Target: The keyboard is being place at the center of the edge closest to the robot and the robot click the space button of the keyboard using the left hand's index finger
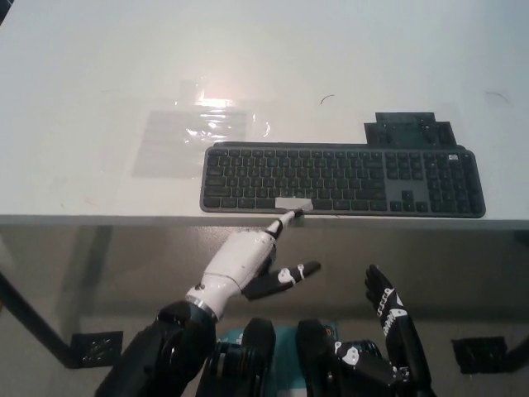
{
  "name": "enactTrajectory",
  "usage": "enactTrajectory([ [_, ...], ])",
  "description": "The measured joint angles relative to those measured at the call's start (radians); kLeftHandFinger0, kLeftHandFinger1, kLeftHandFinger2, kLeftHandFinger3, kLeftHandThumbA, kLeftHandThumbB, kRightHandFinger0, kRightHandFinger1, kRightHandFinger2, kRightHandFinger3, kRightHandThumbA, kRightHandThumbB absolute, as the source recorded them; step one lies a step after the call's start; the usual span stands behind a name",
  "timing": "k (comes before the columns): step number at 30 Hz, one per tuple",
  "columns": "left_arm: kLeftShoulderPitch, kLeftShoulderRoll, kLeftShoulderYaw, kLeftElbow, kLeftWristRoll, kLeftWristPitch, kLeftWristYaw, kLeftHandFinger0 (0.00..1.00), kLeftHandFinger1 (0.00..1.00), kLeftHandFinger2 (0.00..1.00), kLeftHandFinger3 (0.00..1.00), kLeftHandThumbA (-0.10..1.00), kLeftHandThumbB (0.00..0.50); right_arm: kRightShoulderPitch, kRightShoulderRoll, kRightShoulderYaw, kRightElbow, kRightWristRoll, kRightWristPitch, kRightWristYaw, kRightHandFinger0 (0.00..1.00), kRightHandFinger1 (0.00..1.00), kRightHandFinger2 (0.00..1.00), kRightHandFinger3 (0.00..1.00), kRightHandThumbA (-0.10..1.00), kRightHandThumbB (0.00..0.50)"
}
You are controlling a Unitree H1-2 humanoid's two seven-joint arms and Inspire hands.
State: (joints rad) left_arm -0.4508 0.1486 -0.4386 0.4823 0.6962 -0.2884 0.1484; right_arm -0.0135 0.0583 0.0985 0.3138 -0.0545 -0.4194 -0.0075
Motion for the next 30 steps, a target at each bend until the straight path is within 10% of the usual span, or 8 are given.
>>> enactTrajectory([
  [4, 0.058, 0.002, 0.004, -0.148, -0.013, 0.005, -0.023, 0.0, 0.0, 0.0, 1.0, 1.0, 0.499, 0.001, -0.001, 0.0, 0.003, 0.0, 0.0, 0.0, 1.0, 1.0, 1.0, 1.0, 1.0, 0.367],
  [13, 0.154, 0.019, 0.017, -0.486, -0.068, 0.025, -0.063, 0.0, 0.0, 0.07, 1.0, 1.0, 0.425, 0.004, -0.001, 0.0, 0.005, 0.0, 0.001, -0.001, 1.0, 1.0, 1.0, 1.0, 1.0, 0.384],
  [20, 0.246, 0.078, 0.063, -0.763, -0.162, 0.029, -0.077, 0.0, 0.0, 0.0, 1.0, 1.0, 0.489, 0.006, 0.0, 0.0, 0.006, 0.0, 0.001, 0.0, 1.0, 1.0, 1.0, 1.0, 1.0, 0.394],
  [24, 0.345, 0.12, 0.088, -0.861, -0.251, 0.026, -0.087, 0.92, 0.58, 0.65, 1.0, 1.0, 0.425, 0.006, 0.0, 0.0, 0.006, 0.0, 0.001, 0.0, 1.0, 1.0, 1.0, 1.0, 1.0, 0.391],
  [28, 0.433, 0.135, 0.105, -0.858, -0.331, 0.018, -0.1, 1.0, 0.62, 0.71, 1.0, 1.0, 0.418, 0.006, 0.0, 0.0, 0.006, 0.0, 0.001, 0.0, 1.0, 1.0, 1.0, 1.0, 1.0, 0.392],
  [29, 0.445, 0.136, 0.107, -0.857, -0.345, 0.017, -0.103, 1.0, 1.0, 1.0, 1.0, 1.0, 0.43, 0.006, 0.0, 0.0, 0.006, 0.0, 0.001, 0.0, 1.0, 1.0, 1.0, 1.0, 1.0, 0.385],
  [30, 0.457, 0.136, 0.111, -0.852, -0.368, 0.013, -0.107, 1.0, 1.0, 1.0, 1.0, 1.0, 0.437, 0.006, 0.0, 0.0, 0.006, 0.0, 0.001, 0.0, 1.0, 1.0, 1.0, 1.0, 1.0, 0.384],
])
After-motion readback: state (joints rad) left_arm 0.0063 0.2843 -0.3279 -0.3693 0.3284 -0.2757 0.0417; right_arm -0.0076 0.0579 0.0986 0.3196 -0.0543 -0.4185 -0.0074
